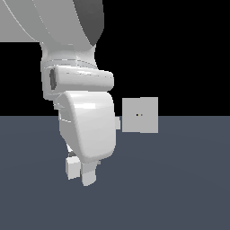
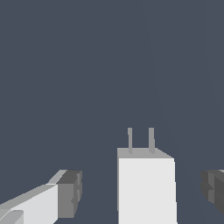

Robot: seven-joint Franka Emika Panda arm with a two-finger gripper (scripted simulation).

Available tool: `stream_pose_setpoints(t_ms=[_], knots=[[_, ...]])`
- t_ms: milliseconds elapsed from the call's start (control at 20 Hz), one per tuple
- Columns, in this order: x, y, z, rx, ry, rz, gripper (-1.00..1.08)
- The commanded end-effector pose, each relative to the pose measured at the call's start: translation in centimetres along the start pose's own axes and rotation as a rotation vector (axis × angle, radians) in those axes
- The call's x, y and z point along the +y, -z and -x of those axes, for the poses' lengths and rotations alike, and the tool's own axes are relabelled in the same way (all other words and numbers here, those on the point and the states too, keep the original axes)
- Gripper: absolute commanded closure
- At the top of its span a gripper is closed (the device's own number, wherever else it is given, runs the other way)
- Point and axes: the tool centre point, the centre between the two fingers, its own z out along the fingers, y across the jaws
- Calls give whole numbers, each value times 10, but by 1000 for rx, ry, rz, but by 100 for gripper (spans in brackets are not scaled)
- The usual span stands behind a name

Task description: Plug the charger into the wall socket.

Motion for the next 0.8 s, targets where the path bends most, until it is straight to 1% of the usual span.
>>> stream_pose_setpoints(t_ms=[0,50,100,750], knots=[[0,-4,0,0,-1,-1,-92],[0,-4,0,0,-1,-1,-92],[0,-4,0,0,-1,-1,108],[0,-3,-1,0,5,-2,108]])
